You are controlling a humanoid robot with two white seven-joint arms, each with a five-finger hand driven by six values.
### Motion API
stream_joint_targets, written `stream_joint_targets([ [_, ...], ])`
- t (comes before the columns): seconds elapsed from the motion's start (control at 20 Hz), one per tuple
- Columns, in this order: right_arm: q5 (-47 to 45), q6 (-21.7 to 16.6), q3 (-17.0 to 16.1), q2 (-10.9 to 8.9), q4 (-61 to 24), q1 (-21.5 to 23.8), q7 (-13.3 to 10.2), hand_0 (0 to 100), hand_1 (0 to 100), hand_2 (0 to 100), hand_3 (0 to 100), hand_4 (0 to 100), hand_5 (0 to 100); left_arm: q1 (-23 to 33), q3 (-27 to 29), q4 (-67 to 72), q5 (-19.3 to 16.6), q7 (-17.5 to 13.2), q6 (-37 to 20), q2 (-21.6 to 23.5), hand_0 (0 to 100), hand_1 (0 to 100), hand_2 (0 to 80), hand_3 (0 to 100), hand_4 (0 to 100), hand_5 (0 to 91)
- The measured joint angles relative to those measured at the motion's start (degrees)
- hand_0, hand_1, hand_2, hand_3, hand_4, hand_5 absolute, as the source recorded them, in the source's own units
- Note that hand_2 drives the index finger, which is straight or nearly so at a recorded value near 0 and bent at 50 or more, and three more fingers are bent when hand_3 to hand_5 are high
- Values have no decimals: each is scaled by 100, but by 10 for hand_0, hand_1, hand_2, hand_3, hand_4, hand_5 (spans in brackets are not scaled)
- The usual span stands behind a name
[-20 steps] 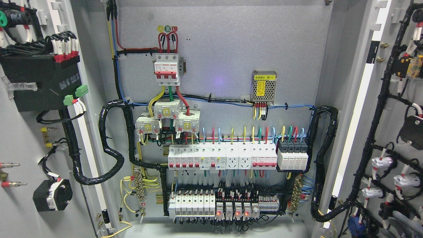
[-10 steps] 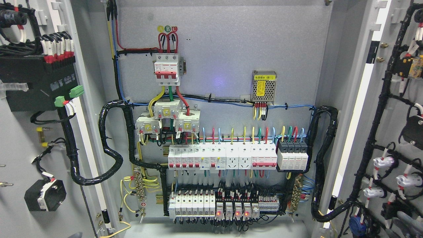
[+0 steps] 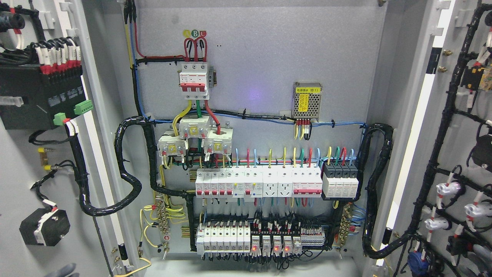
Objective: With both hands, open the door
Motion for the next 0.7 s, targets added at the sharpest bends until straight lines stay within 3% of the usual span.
stream_joint_targets([
  [0.7,-552,-12,-120,15,0,212,-31,0,0,0,0,0,0,171,488,427,530,-3,0,118,0,0,0,0,0,0],
])
